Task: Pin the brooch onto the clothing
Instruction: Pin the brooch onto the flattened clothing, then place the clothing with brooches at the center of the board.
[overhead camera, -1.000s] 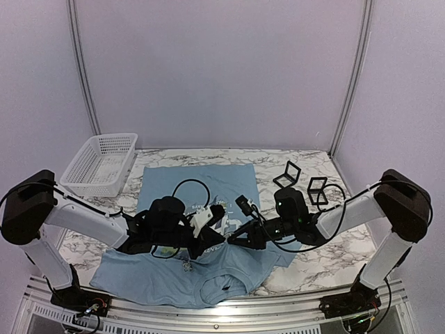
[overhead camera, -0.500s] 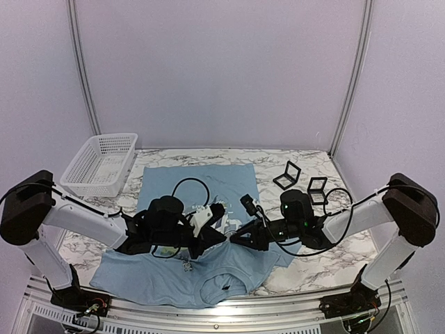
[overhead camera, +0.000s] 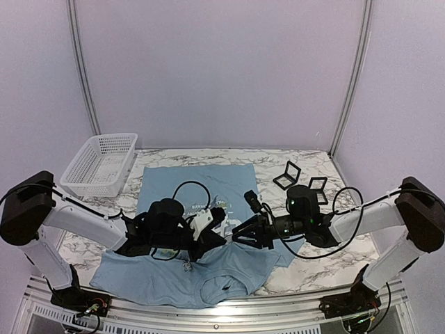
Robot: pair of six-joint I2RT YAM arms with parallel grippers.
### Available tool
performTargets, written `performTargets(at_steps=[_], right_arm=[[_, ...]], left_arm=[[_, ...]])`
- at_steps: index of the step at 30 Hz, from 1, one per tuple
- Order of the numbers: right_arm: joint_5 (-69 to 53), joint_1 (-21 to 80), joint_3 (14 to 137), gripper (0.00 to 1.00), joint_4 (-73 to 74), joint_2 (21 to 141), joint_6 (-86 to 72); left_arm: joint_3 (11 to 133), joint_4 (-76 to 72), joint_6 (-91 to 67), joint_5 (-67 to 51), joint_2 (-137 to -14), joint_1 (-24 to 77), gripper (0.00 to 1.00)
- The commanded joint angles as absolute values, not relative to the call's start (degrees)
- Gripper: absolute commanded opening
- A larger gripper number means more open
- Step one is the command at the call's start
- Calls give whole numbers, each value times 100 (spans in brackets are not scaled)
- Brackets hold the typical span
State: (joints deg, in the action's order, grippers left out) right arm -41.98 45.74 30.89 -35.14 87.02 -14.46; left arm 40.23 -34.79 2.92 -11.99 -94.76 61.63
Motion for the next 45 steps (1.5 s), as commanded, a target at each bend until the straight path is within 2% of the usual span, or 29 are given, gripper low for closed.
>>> performTargets(at_steps=[1,6,12,16,27,36,41,45], right_arm=[[-4532,4255,3048,33,-3287,8263,-1213],[-4356,4063,2978,34,-3207,8021,-1147],[-4443,4166,2624,46,-3548,8276,-766],[-4841,4174,2410,47,-4259,8424,-532],[-4770,4504,2417,46,-4235,8603,237],[-4677,4557,2698,42,-4368,8888,219],[-4782,4562,2834,30,-4351,9064,182],[-4824,4561,2861,26,-4359,9146,183]], left_arm=[[3919,-3551,423,-1153,-9282,6192,0],[3920,-3533,517,-1065,-9284,6205,0],[3998,-3533,370,-1479,-9266,6192,0],[4022,-3533,287,-1926,-9251,6179,0],[4205,-3543,-345,-2682,-9400,6025,0],[4232,-3568,-326,-2951,-9351,6020,0],[4249,-3577,-262,-2990,-9340,6018,0],[4243,-3577,-201,-2969,-9322,6012,0]])
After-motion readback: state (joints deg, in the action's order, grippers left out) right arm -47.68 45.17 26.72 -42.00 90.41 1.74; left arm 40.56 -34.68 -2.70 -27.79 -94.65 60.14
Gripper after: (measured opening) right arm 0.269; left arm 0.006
